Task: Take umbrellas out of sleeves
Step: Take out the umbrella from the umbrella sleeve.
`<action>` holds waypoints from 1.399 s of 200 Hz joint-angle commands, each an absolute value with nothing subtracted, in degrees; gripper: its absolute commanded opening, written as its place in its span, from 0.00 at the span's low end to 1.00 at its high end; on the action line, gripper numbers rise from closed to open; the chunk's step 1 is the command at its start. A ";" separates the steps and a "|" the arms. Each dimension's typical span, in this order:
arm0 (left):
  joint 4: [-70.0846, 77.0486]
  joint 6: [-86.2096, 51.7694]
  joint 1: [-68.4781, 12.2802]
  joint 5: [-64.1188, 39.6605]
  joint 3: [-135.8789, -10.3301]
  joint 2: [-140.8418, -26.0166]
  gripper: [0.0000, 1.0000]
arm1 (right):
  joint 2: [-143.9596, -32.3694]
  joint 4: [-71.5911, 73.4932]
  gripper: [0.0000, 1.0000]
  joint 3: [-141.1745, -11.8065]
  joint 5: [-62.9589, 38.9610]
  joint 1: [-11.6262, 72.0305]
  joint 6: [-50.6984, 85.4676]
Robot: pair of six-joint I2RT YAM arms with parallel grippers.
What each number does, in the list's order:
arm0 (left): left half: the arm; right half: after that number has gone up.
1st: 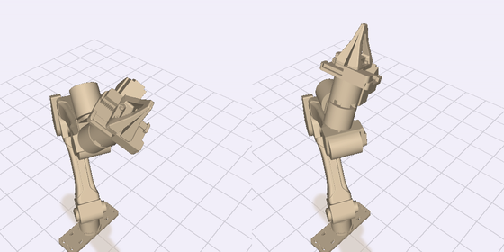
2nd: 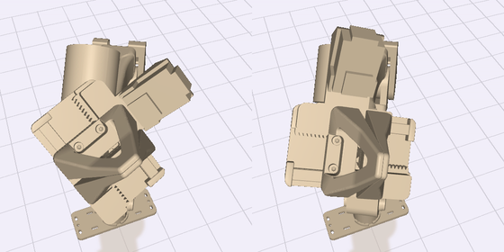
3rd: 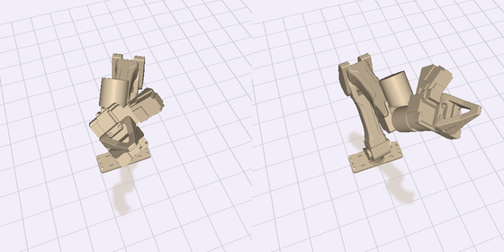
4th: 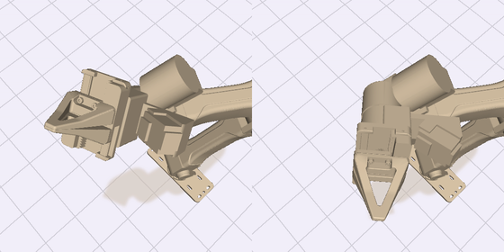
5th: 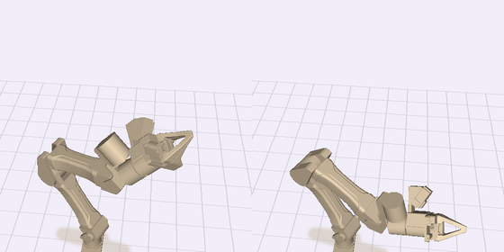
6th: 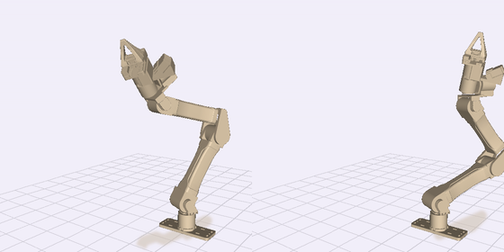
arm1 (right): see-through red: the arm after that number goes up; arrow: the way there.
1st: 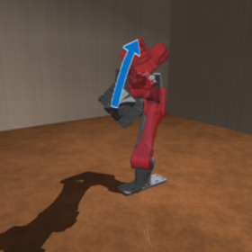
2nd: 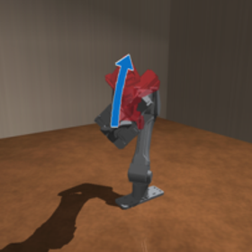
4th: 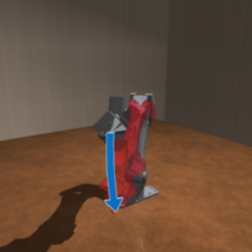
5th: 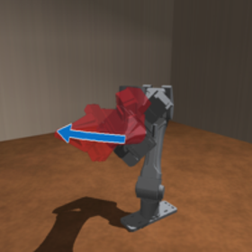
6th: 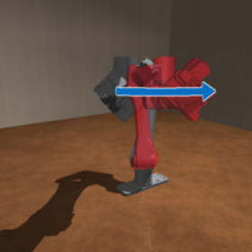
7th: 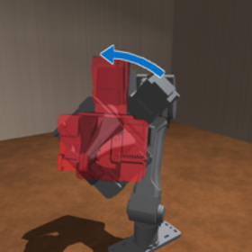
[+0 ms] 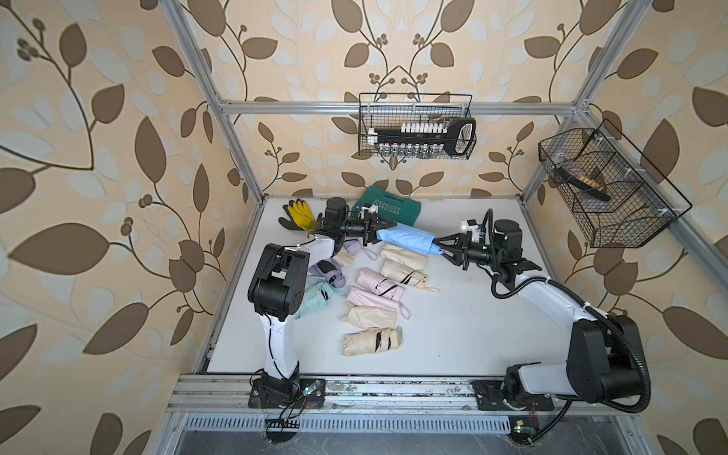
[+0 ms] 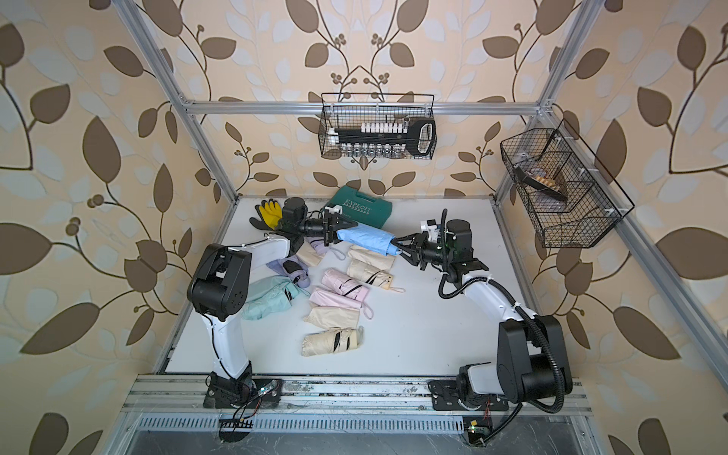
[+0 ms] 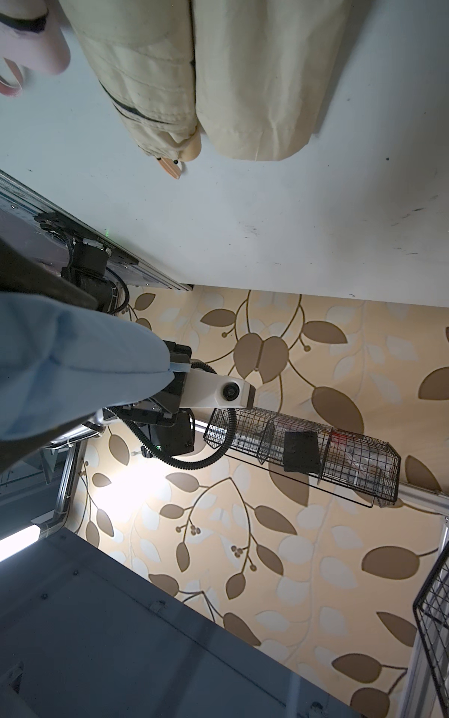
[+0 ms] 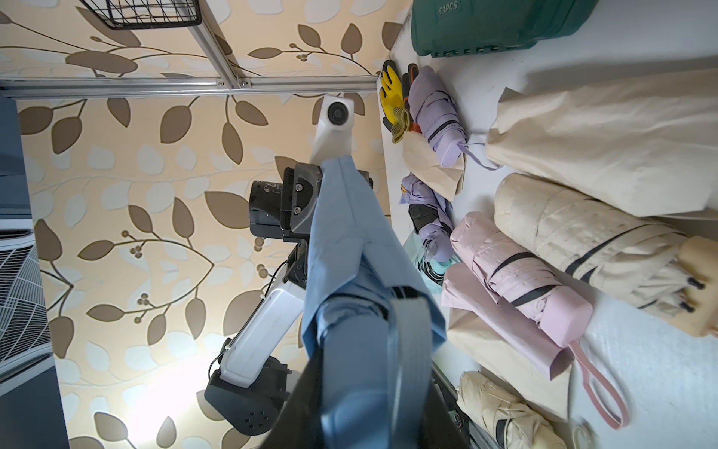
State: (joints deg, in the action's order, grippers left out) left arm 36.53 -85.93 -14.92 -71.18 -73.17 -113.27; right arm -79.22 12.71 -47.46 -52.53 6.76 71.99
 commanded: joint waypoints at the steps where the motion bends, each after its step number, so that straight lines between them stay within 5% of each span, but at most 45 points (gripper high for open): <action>1: 42.09 -86.92 -15.01 -72.60 -73.91 -111.08 0.36 | -79.17 15.25 0.25 -47.77 -53.30 7.68 73.10; 23: 42.19 -87.13 -14.79 -72.69 -73.84 -111.27 0.36 | -79.10 16.17 0.23 -47.25 -52.70 7.76 73.78; 42: 42.10 -87.26 -14.66 -72.60 -73.85 -111.18 0.52 | -78.56 15.58 0.22 -47.11 -53.08 7.41 73.34; 70: 42.14 -87.20 -14.53 -72.48 -73.83 -111.18 0.61 | -78.00 15.93 0.21 -46.67 -53.44 7.08 73.50; 206: 40.87 -86.14 -12.30 -73.45 -69.03 -108.19 0.63 | -74.99 19.79 0.19 -43.67 -54.68 4.26 75.63; 219: 40.15 -85.63 -12.16 -73.65 -68.85 -107.95 0.61 | -74.65 19.51 0.19 -43.34 -54.59 3.92 75.58; 252: 39.78 -85.07 -12.13 -73.73 -68.69 -107.92 0.30 | -74.31 19.29 0.19 -43.15 -54.79 3.61 75.58; 280: 39.94 -85.17 -12.13 -73.87 -68.85 -108.03 0.15 | -74.25 19.25 0.19 -43.13 -54.71 3.59 75.45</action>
